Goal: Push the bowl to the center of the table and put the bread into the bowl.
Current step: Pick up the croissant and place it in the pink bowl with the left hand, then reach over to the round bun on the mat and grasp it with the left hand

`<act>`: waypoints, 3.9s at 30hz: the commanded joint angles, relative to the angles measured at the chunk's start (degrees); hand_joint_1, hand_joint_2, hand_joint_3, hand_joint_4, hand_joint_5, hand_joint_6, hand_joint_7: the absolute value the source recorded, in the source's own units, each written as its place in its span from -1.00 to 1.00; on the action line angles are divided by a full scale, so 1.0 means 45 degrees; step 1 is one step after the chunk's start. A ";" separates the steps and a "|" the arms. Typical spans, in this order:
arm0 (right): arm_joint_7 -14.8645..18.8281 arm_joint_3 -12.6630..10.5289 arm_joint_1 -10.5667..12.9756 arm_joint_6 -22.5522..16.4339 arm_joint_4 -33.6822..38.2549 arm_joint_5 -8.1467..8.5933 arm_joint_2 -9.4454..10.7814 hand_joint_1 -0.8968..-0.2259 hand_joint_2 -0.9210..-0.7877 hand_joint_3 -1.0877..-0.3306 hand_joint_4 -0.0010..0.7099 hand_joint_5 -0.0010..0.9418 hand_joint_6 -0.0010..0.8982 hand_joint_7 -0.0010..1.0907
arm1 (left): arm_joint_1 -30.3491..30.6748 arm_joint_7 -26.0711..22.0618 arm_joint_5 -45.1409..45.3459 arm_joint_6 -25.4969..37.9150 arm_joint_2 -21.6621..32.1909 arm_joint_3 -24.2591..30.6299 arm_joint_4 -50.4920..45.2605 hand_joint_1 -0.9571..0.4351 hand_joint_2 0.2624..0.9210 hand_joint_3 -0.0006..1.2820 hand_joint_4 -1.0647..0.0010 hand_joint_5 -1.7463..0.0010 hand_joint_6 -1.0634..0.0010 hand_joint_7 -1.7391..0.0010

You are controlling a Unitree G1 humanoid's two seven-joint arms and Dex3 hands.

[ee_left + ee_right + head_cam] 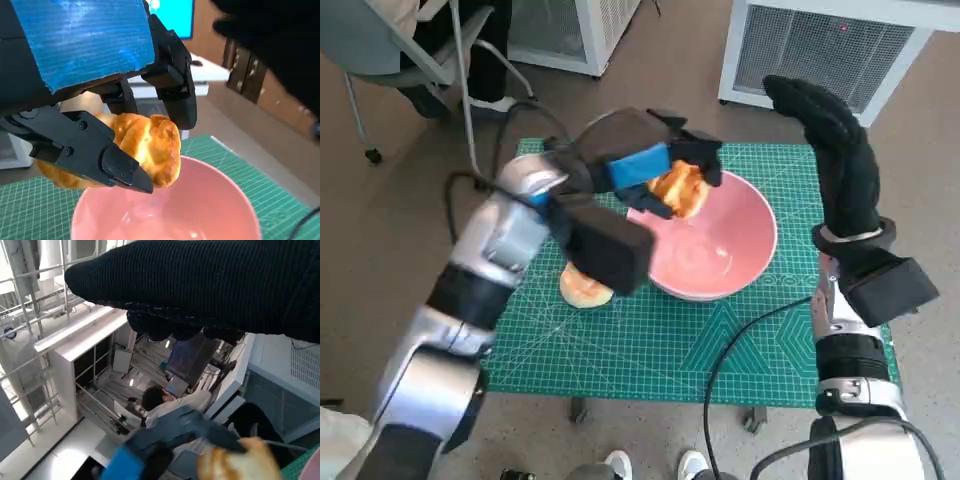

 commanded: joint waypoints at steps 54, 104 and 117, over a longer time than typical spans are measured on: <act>-0.0289 -0.0038 0.1233 0.0481 -0.1363 0.0297 0.0012 -0.31 -1.00 -0.21 -0.22 -1.00 -1.00 0.10 | 0.3769 -0.4127 -0.2326 0.1027 0.3699 0.2331 -0.5923 -0.02 0.60 -1.00 0.92 0.99 0.64 0.93; 0.0562 -0.0073 0.0936 0.0622 -0.1046 0.0846 -0.0032 -0.31 -1.00 -0.21 -0.21 -1.00 -1.00 0.11 | 0.5573 -0.5668 -0.0670 0.4399 0.3585 0.0365 -0.5410 0.02 0.55 -0.99 0.68 0.99 0.47 0.98; 0.0426 -0.0101 0.1020 0.0658 -0.1177 0.0753 -0.0017 -0.29 -1.00 -0.21 -0.21 -1.00 -1.00 0.11 | 0.4941 -0.4992 -0.0180 0.4072 0.2509 -0.0412 -0.2301 0.12 0.64 -0.98 0.49 0.97 0.23 0.95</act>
